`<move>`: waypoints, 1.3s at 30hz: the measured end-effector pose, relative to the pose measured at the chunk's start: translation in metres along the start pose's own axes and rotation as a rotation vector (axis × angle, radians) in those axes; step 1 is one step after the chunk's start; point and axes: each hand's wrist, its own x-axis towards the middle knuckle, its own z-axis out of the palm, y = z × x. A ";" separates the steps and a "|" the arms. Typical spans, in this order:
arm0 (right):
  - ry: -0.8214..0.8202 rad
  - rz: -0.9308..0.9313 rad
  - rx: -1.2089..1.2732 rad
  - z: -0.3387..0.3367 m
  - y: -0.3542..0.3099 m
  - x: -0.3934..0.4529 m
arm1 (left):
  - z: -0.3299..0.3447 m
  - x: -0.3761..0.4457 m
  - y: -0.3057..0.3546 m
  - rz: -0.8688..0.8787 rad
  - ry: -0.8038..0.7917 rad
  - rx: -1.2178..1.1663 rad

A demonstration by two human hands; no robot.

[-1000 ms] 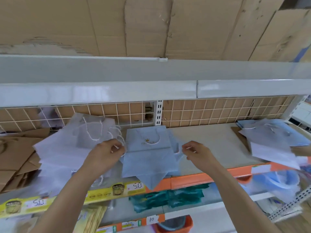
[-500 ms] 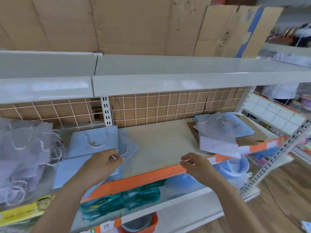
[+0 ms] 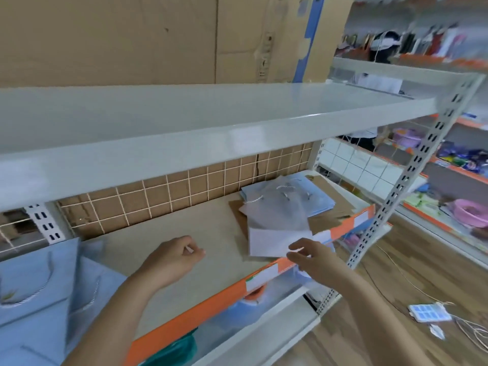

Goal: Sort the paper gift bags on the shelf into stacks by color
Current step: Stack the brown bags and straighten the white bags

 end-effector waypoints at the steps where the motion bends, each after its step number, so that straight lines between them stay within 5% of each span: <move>1: 0.023 0.016 0.018 -0.007 0.005 0.007 | 0.006 0.012 0.007 0.009 -0.014 -0.001; 10: 0.022 0.047 -0.029 -0.050 0.060 0.078 | 0.072 0.084 0.041 -0.117 -0.105 -0.004; 25: -0.042 -0.200 -0.104 -0.117 0.100 0.239 | 0.152 0.128 0.135 -0.659 0.201 -0.213; 28: 0.000 -0.233 -0.135 -0.118 0.100 0.261 | 0.146 0.121 0.141 -0.606 0.166 -0.272; 34: -0.032 -0.212 -0.368 -0.105 0.093 0.294 | 0.121 0.093 0.137 -0.466 0.456 -0.481; 39: -0.033 -0.145 -0.590 -0.087 0.080 0.297 | 0.111 0.075 0.130 -0.445 0.496 -0.515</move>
